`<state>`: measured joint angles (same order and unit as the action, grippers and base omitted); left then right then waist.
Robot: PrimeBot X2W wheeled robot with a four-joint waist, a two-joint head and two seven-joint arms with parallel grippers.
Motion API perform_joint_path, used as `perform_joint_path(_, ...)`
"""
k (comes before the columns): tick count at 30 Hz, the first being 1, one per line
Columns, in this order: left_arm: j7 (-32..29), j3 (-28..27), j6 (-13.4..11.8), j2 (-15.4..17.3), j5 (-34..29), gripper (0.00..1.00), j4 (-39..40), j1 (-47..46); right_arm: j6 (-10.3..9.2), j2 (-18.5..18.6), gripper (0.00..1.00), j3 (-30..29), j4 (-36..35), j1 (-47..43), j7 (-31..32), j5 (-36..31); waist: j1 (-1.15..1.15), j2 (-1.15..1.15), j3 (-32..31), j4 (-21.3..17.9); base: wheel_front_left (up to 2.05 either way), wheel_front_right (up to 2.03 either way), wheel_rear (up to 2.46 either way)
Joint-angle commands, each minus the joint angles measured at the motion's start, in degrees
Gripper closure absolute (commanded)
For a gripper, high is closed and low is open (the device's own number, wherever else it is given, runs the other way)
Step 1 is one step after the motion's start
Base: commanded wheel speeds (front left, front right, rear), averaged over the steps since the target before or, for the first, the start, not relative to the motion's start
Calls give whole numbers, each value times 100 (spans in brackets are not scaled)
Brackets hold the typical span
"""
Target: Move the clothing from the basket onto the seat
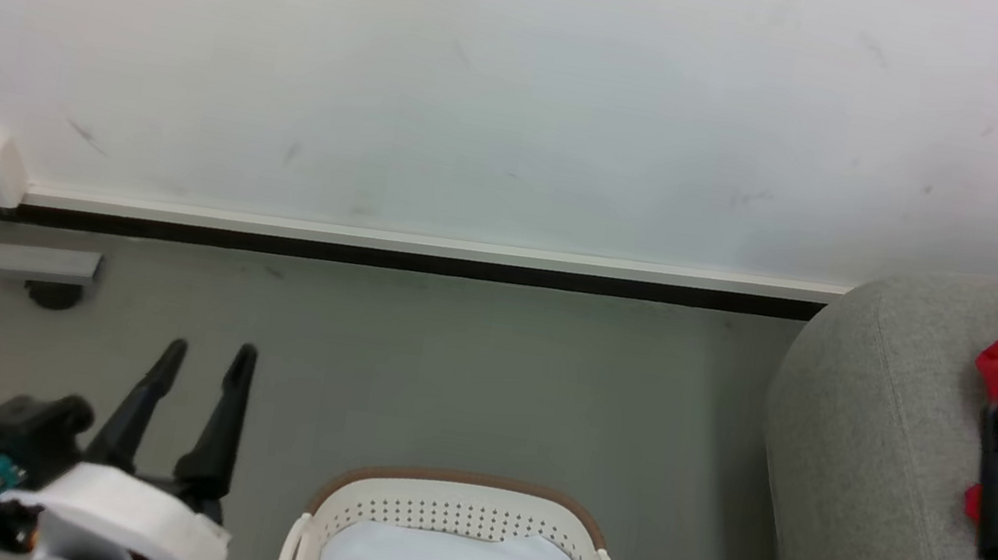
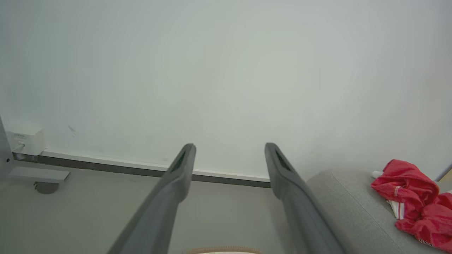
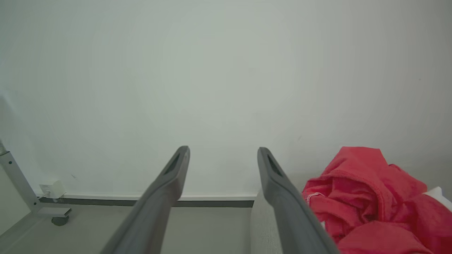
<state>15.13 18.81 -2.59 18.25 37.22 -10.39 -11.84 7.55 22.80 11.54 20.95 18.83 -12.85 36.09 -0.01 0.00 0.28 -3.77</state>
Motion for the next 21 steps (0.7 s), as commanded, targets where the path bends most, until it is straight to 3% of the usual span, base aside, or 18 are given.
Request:
perform_joint_path(1,1,-102,38,-38,16,0,-30,134,-13,-67,0,-80,-46,-185,-40,-113,1,0,-13,25,0,0,0)
perform_joint_path(9,1,-1091,286,-589,-790,0,67,762,-13,-1002,0,-257,-287,-1018,-191,-852,1,0,41,44,0,0,0)
perform_joint_path(15,1,-1763,733,-1079,-1593,0,174,1112,-13,-1375,0,-369,-536,-1201,-234,-1166,1,0,91,-7,0,0,0)
perform_joint_path(21,2,-1981,904,-1331,-2228,0,15,1228,-13,-1537,0,-384,-549,-1197,-234,-1349,1,0,72,-39,0,0,0)
